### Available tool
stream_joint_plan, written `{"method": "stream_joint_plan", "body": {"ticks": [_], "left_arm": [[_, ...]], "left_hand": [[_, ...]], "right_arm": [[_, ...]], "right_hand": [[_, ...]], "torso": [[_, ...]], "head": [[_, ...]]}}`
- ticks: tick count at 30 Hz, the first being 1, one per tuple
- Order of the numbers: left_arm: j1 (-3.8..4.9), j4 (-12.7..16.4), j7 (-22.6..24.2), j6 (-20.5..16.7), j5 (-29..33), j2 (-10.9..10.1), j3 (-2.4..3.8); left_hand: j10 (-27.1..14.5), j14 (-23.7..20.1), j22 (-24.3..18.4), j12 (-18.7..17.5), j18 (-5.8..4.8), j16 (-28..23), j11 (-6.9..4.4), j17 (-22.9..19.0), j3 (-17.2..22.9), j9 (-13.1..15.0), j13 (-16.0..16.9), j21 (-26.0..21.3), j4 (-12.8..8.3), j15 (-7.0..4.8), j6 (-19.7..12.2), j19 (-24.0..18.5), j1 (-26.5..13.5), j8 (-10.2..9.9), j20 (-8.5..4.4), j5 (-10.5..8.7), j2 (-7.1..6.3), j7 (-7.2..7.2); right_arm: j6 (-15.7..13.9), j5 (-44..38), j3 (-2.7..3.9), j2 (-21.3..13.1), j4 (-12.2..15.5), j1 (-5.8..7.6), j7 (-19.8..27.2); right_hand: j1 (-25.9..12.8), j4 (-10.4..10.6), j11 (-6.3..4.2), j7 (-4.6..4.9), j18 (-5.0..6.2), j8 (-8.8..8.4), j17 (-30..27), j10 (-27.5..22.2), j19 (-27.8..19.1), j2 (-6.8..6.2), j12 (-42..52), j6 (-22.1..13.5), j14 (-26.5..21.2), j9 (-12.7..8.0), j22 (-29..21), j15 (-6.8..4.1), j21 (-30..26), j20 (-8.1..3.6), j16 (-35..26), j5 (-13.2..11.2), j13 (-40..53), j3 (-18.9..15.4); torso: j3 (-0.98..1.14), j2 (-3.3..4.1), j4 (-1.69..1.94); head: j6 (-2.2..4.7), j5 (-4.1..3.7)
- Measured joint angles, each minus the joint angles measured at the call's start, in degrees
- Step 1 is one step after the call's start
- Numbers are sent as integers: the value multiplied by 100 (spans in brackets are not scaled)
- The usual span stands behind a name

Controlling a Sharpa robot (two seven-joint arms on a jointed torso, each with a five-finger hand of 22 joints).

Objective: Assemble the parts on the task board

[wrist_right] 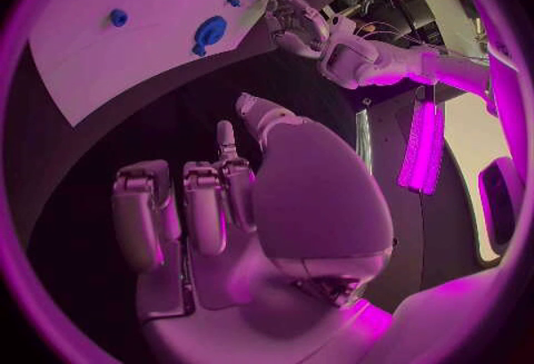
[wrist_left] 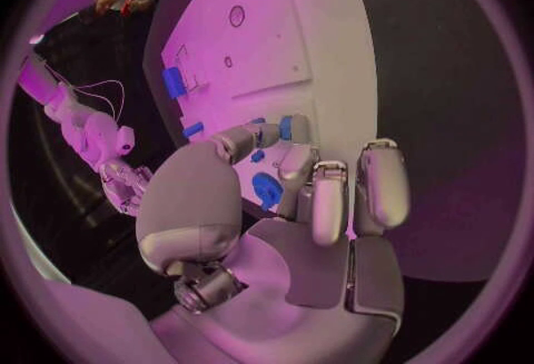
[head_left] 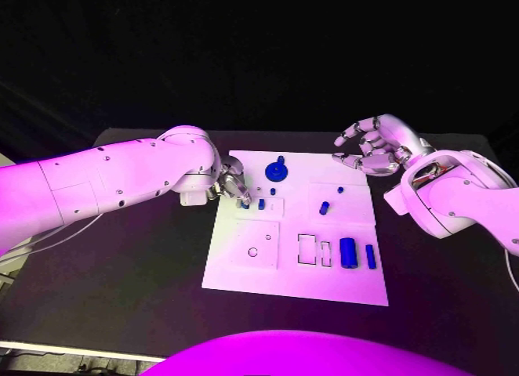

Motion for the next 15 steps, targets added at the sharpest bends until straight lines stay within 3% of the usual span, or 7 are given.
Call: {"method": "stream_joint_plan", "body": {"ticks": [15], "left_arm": [[-14, -121, -22, 1, 46, 108, -13]], "left_hand": [[11, 0, 0, -1, 0, 0, 11, 0, 0, -1, -44, 0, 0, 0, 83, 0, -28, 15, 0, -62, 34, -62]], "right_arm": [[0, 0, 0, -7, 10, 0, -2]], "right_hand": [[0, 0, 0, 0, 0, 0, -1, 0, 0, 0, 0, 0, 0, 5, -1, 0, 0, 0, 0, 0, -1, 0]], "torso": [[-1, 7, -2]], "head": [[13, -9]]}}
